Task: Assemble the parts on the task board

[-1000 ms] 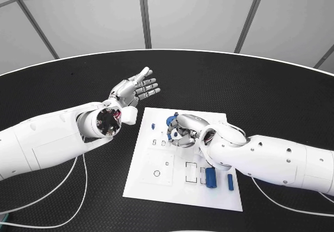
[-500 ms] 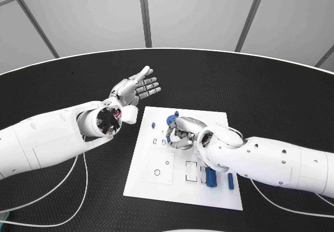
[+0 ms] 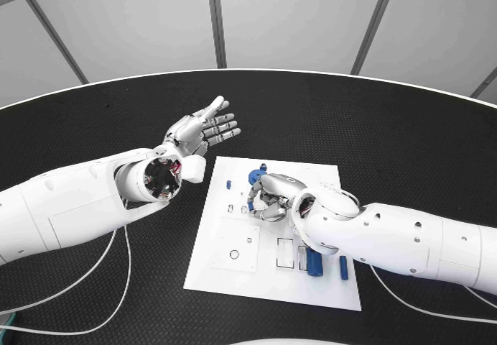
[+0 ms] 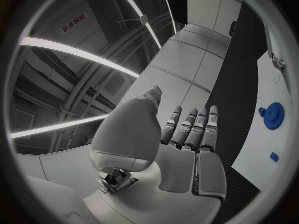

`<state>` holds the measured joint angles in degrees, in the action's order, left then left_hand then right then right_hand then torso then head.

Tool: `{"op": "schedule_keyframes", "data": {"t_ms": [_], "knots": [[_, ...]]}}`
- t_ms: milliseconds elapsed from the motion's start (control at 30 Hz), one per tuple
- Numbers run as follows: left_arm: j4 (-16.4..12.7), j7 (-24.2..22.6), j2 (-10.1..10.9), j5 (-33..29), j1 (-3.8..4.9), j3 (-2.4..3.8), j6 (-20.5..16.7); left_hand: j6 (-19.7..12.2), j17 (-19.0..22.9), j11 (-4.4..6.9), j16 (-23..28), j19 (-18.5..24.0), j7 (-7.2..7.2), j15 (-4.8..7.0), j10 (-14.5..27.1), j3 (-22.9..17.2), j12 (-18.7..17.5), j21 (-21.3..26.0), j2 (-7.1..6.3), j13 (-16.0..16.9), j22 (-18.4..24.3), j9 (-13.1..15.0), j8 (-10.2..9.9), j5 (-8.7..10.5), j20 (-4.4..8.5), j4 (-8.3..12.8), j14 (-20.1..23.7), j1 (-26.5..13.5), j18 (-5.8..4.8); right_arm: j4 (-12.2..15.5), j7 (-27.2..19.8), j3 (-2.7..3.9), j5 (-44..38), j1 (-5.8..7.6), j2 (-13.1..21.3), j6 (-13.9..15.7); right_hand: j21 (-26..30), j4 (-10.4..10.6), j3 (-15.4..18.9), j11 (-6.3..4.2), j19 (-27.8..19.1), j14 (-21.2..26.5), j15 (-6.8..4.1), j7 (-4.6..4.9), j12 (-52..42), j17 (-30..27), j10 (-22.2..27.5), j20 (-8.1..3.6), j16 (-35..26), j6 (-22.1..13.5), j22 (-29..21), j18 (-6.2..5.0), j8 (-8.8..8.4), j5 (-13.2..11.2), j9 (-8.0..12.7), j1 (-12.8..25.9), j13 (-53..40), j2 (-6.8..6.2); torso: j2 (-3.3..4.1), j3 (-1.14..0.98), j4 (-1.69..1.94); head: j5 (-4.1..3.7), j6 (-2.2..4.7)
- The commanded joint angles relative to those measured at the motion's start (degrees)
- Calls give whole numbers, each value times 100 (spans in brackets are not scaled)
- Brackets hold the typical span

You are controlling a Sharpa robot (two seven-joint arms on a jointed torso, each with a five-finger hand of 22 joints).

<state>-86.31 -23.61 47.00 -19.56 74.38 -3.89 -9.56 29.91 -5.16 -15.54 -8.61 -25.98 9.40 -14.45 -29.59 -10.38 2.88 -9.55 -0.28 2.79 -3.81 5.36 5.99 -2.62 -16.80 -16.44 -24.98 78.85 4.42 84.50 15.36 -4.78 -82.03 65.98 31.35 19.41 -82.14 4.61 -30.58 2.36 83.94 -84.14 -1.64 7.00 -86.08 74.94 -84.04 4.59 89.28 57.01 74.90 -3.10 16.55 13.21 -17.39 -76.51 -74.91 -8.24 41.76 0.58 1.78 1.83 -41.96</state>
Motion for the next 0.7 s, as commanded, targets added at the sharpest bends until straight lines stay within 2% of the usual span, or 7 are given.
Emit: {"op": "schedule_keyframes", "data": {"t_ms": [33,700], "knots": [[-6,1,3,0,0,0,-2,9,6,5,20,54,768,-3,8,-40,-2,25,45,0,6,3,12,-31,4,-2,45,11,-13,-21,2,-1,0,-3,-11,-8,34,-9,-10,-19,71,-545,-16,-13,24,1307,-265,-36,11,21,670,55,68,20,-112,60,-1069,0,2,3,-2,-5,-21],[-66,17,29,0,1,1,-16,11,7,5,23,55,768,-4,1,-44,-1,28,46,1,11,3,9,-31,4,-3,51,5,-13,-72,62,-17,0,-14,-36,-190,40,-35,9,-15,69,-544,-10,-12,35,1302,-254,-29,9,-1,669,54,84,-31,-128,119,-1058,-44,-6,5,-12,-23,-66]]}}
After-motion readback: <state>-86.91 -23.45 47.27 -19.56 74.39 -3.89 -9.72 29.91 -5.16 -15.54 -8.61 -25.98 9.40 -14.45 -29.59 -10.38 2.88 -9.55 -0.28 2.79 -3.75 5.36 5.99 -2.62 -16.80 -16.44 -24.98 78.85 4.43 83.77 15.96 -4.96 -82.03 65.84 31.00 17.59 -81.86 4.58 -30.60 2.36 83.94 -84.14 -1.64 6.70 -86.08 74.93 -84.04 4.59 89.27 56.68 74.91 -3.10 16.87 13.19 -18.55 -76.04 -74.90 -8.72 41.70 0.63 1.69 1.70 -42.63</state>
